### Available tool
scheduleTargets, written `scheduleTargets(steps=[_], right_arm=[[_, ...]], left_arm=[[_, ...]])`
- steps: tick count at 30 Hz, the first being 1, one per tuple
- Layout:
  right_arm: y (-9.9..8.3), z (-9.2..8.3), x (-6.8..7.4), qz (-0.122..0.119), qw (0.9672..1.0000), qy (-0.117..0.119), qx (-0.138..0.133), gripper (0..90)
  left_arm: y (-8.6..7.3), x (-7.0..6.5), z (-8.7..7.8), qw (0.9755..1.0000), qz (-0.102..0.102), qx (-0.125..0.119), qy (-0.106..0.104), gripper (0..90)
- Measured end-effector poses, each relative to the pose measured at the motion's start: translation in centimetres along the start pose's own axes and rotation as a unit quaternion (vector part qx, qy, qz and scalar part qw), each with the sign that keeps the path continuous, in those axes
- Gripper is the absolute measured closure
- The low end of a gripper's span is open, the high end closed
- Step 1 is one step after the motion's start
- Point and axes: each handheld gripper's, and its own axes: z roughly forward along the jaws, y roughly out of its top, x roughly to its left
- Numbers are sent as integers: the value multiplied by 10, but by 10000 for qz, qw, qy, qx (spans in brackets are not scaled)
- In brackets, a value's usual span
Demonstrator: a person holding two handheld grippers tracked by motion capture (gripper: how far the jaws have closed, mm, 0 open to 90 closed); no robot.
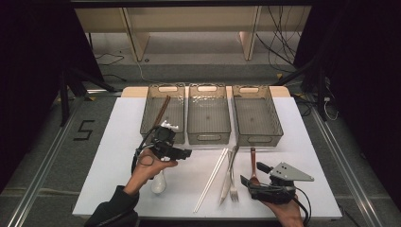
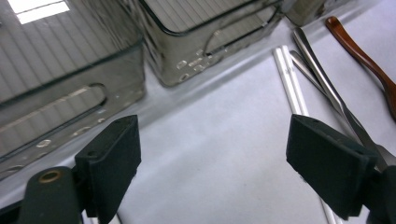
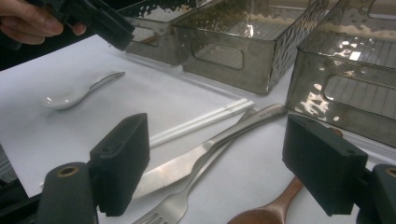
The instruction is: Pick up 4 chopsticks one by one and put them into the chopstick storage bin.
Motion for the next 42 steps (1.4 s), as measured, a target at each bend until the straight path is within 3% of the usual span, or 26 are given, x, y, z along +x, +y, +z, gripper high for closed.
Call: scheduleTargets(steps=[4,26,42], right_arm=[[0,0,0,-13,10000,2,0,238],[0,1,1,-30,10000,7,14,238],[0,1,1,-35,10000,16,13,238]], left_arm=[[-5,-6,6,9998,-25,155,-142,169],[-21,-47,37,9969,303,651,-313,161],[-29,-67,56,9945,502,892,-198,165]])
